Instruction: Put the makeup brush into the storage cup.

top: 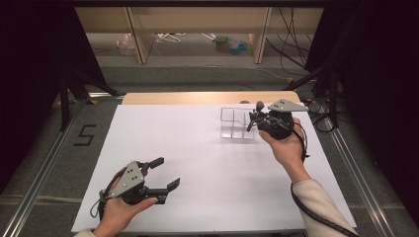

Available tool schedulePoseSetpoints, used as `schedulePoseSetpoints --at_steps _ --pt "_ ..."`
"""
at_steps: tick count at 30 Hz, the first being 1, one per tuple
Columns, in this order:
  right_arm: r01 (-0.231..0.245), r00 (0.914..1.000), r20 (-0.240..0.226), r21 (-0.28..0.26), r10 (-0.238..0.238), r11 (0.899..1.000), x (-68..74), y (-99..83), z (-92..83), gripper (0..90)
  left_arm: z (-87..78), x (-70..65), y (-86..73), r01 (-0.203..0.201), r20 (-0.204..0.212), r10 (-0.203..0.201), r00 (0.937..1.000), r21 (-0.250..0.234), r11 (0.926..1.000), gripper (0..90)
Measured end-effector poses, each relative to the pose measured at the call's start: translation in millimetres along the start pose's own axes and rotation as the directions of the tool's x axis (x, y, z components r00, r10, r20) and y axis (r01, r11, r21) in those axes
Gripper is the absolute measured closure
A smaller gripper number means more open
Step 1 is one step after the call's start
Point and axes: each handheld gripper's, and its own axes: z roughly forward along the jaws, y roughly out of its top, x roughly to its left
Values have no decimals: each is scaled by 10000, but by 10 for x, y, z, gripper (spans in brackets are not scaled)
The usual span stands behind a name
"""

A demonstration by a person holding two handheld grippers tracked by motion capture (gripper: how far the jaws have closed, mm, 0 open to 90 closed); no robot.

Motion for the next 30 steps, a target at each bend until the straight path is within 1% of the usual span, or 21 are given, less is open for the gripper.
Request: schedulePoseSetpoints --at_steps 2,6,9,11,14,16,17,18,19,20,26,28,30 --pt "-45 10000 75 -61 46 10000 -1 4 6 777 -9 3 3 -1 -59 2 10000 93 10000 169" --pt "-76 10000 47 -40 76 10000 -13 7 12 777 0 5 -1 23 -6 -23 10000 -13 10000 169" --pt "-88 9999 52 26 88 10000 -19 7 9 777 -2 4 1 5 -27 -5 10000 24 10000 170" --pt "-91 9999 116 -81 92 9999 -22 7 15 777 -5 3 2 -15 -50 15 10000 82 10000 170" --pt "-94 9999 86 -43 95 9999 -30 13 8 777 -2 1 -1 13 -39 -13 10000 110 9999 169" --pt "-158 9998 77 -63 159 9999 -33 15 14 777 -1 0 -2 35 -35 -35 10000 116 9999 170" --pt "-281 9996 6 -10 281 9996 -29 16 16 777 -2 0 -2 24 -49 -23 10000 114 9999 169" --pt "-270 9996 13 -22 270 9996 -30 17 17 777 -2 0 -2 24 -49 -23 10000 114 9999 170" --pt "-111 9999 100 -127 112 9999 -41 18 22 777 -2 3 0 1 -55 -1 10000 109 9999 169" --pt "-126 9999 80 -49 126 9999 -39 21 19 777 -2 3 0 1 -55 -1 10000 109 9999 169" --pt "-108 9999 49 -102 109 9999 -41 28 25 777 -3 7 -1 -47 -38 48 10000 138 9999 170" --pt "-149 9999 65 -56 149 9999 -39 32 23 777 -3 4 -2 15 -48 -15 10000 128 9999 170" --pt "-120 9999 113 -160 122 9998 -44 34 31 777 -5 5 -1 -20 -64 20 10000 128 9999 170"
